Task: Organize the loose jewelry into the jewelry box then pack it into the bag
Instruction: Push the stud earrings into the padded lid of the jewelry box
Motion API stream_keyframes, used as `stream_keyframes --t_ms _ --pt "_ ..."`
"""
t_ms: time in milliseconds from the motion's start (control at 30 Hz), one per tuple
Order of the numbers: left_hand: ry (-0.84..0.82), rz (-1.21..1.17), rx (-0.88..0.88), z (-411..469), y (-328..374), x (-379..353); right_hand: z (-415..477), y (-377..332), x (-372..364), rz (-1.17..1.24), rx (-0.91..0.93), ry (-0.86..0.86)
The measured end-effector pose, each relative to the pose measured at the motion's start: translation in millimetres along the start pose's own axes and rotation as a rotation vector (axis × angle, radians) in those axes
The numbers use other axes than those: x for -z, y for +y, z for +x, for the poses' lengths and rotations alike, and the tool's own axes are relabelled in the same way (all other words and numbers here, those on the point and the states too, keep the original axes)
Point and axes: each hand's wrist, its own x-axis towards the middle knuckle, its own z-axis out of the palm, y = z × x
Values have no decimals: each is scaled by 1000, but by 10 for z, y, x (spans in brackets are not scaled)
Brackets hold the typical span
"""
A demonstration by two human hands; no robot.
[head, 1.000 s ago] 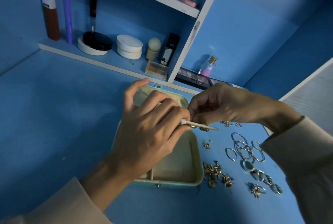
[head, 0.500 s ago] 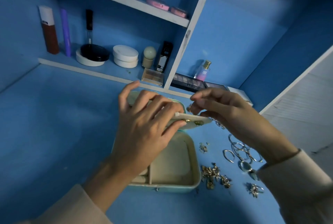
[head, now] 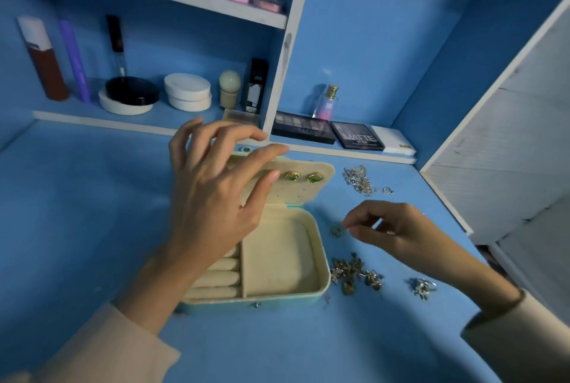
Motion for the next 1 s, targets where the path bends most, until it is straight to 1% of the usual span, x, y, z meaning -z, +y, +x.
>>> stream_keyframes --t_ms 133,267,400,500,667,900,1000 --pt "35 -14 32 -13 -17 -28 -83 95 12 -176 58 -107" --pt "49 -48 63 -31 0 -45 -116 129 1 -261 120 -145" --pt "39 -50 62 -37 -9 -50 -128 94 -34 -297 177 -168" --pt "28 -65 70 -38 -25 -53 -149 53 -52 -320 218 -220" --pt "27 -71 69 -45 -24 -56 -174 27 -43 -345 224 -297" --pt "34 -71 69 -51 -23 -56 -182 81 -71 -384 213 -295" --pt "36 -70 75 -53 -17 -56 -183 85 -80 -359 204 -283"
